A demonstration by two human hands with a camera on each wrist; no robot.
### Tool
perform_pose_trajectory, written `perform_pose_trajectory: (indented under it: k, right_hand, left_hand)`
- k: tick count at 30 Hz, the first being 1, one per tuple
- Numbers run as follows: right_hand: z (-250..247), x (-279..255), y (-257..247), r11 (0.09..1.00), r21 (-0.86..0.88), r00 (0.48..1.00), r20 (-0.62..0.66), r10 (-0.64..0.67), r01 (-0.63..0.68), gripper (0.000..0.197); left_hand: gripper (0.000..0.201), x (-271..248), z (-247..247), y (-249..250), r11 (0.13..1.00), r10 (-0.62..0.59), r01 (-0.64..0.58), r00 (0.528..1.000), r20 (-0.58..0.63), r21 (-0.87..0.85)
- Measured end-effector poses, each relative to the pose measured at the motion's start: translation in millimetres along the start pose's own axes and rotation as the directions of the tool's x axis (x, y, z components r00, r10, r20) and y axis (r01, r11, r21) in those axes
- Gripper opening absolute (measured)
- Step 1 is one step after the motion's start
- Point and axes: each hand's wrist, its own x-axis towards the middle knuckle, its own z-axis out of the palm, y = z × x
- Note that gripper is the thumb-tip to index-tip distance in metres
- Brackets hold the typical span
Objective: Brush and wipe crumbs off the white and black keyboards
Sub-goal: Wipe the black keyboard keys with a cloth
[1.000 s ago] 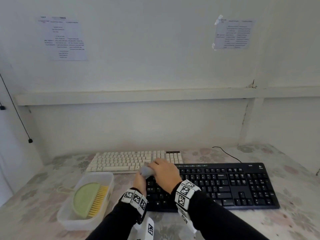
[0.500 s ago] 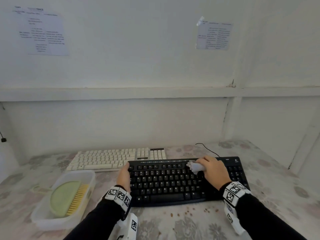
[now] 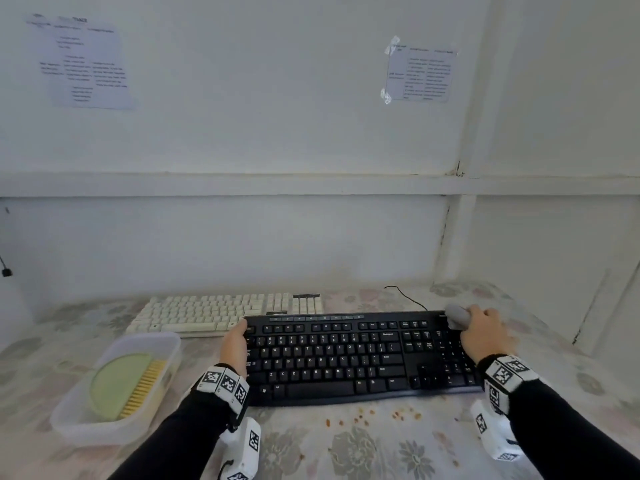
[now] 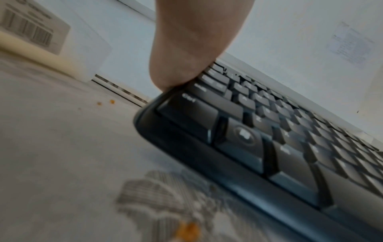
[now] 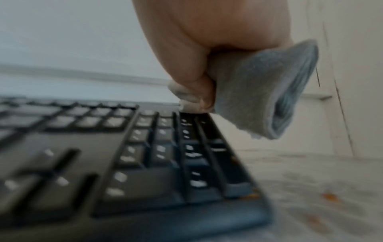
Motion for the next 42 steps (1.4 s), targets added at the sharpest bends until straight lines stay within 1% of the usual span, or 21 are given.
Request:
perform_pose_trajectory:
  k: [1,3,4,6,7,9,11,12,15,19,21,22,24,25,26,29,30,32,35,37,42]
  right_hand:
    - [0.8,-2.3,-12.0,0.997,0.052,0.999,-0.013,-0.052,0.053,0.044]
    - [4.4,-13.2,-46.5,0.952,0.183,0.969,-0.045,-0.243,0.247,0.045]
    - [7.3,-21.3,-66.7,0.905,0.234,0.934,-0.051,-0.354,0.356,0.043]
    - [16.1,-41.7,-108.5,0.799,0.284,0.84,-0.043,-0.541,0.529,0.04]
    - [21.8,-53.7,-128.5,0.751,0.296,0.791,-0.027,-0.611,0.59,0.038]
    - [36.3,-77.3,-164.6,0.677,0.303,0.705,0.02,-0.708,0.671,0.034]
    - [52.3,-97.9,-193.6,0.641,0.259,0.647,0.071,-0.759,0.723,0.034]
    - [60.0,-106.2,-204.4,0.639,0.209,0.632,0.109,-0.768,0.74,0.036]
    - [77.1,-121.9,-220.7,0.644,0.056,0.617,0.232,-0.751,0.763,0.046]
    - [79.6,-124.2,-216.4,0.632,0.015,0.606,0.268,-0.749,0.775,0.053]
    - [77.0,-120.1,-208.1,0.643,0.0,0.62,0.265,-0.739,0.766,0.052]
    - [76.0,-117.8,-202.7,0.658,-0.003,0.637,0.255,-0.727,0.753,0.05]
    - [73.9,-111.9,-188.6,0.687,-0.01,0.67,0.235,-0.705,0.727,0.045]
    - [72.3,-108.4,-180.4,0.701,-0.019,0.686,0.229,-0.691,0.713,0.044]
    - [70.0,-104.0,-171.9,0.719,-0.028,0.705,0.224,-0.673,0.695,0.043]
    - [59.9,-88.9,-141.8,0.782,-0.046,0.774,0.191,-0.604,0.621,0.042]
    - [56.2,-84.2,-131.4,0.799,-0.056,0.794,0.18,-0.581,0.598,0.04]
    - [46.8,-74.9,-110.0,0.838,-0.082,0.837,0.157,-0.524,0.54,0.036]
    - [29.6,-59.8,-74.7,0.909,-0.113,0.912,0.134,-0.387,0.402,0.031]
    - [18.0,-50.3,-51.5,0.948,-0.107,0.95,0.115,-0.289,0.301,0.028]
    - [1.9,-29.0,-10.3,0.997,-0.028,0.995,0.082,-0.065,0.067,0.024]
  left_hand:
    - [0.062,6.2,-2.4,-2.1,1.0,0.001,-0.001,1.0,-0.001,-0.001]
    - [0.066,5.3,-2.4,0.2,1.0,-0.03,0.03,1.0,0.005,0.002]
    - [0.066,-0.9,0.4,2.7,0.999,-0.048,0.047,0.999,0.011,0.005]
    - [0.05,-5.0,1.3,5.3,0.998,-0.055,0.055,0.998,0.044,0.014]
    - [0.047,-6.1,1.0,5.7,0.998,-0.057,0.056,0.997,0.057,0.015]
    - [0.05,-3.5,-1.2,2.0,0.997,-0.083,0.082,0.993,0.078,0.012]
    - [0.056,-0.8,-3.5,1.7,0.994,-0.08,0.089,0.99,0.119,-0.071]
    - [0.059,1.5,-4.6,1.3,0.992,-0.068,0.08,0.99,0.125,-0.094]
    - [0.05,2.7,-6.1,0.9,0.993,-0.031,0.044,0.993,0.117,-0.107]
    - [0.046,12.2,-7.6,-2.9,0.998,0.034,-0.028,0.995,0.092,-0.065]
    - [0.043,11.6,-7.2,-1.3,0.998,0.052,-0.049,0.997,0.061,-0.049]
    - [0.046,16.7,-7.9,-4.1,0.997,0.061,-0.06,0.998,0.029,-0.04]
    - [0.067,45.6,-17.0,-18.3,0.996,0.085,-0.085,0.996,-0.02,-0.017]
    - [0.075,61.3,-21.8,-26.4,0.994,0.108,-0.109,0.994,-0.017,-0.029]
    - [0.077,62.1,-20.7,-26.7,0.993,0.119,-0.12,0.993,-0.012,-0.021]
    - [0.051,12.3,-6.3,-3.0,0.98,0.198,-0.197,0.98,-0.025,0.031]
    - [0.048,3.7,-3.2,0.9,0.977,0.211,-0.21,0.977,-0.033,0.041]
    - [0.049,3.6,-2.3,0.7,0.974,0.221,-0.218,0.974,-0.041,0.058]
    - [0.054,7.4,-1.5,-3.2,0.975,0.219,-0.217,0.975,-0.043,0.037]
    - [0.048,1.2,1.7,0.1,0.971,0.238,-0.236,0.969,-0.058,0.046]
    - [0.046,2.5,1.4,-0.1,0.965,0.263,-0.262,0.962,-0.076,0.025]
